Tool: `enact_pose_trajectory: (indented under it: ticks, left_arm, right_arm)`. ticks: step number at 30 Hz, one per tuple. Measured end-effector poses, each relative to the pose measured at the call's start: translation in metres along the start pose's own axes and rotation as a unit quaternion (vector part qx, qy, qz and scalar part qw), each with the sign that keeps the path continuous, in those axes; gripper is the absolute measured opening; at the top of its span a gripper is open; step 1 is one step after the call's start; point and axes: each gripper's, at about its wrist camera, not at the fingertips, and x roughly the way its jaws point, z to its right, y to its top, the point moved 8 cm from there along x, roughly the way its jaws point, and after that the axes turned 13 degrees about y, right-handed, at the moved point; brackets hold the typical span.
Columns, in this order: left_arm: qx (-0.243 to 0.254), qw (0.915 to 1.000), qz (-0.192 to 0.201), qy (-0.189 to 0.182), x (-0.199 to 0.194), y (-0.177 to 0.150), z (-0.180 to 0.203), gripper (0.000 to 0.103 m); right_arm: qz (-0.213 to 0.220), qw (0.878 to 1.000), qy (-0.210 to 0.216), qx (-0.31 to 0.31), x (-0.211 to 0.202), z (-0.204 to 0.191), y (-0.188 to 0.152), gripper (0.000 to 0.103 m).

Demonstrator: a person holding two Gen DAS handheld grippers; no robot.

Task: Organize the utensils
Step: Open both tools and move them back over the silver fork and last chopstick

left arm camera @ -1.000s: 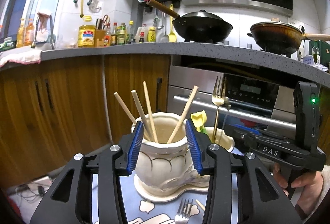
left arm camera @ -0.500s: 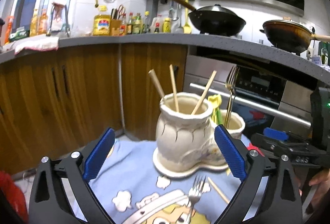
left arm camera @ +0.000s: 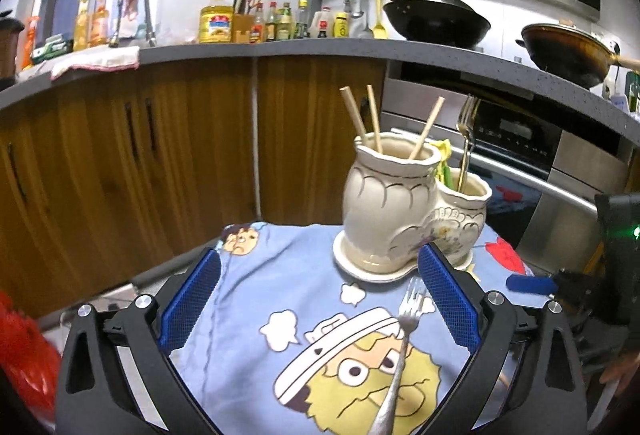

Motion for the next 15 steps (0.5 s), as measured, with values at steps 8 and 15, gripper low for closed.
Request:
enact_pose_trajectory:
  ticks: [8,15]
  left_arm:
    - [-0.020,0.9998,-0.005,0.005,0.000,-0.008,-0.019,0.098]
    - [-0.027,0.9996,-0.007,0.001,-0.001,-0.012,-0.027,0.098]
  right_arm:
    - [-0.032,0.999,-0.029,-0.006,0.038,-0.024,-0.017,0.096]
    - [-0.058,0.996,-0.059,-0.014,0.062,-0.025,-0.022,0.064]
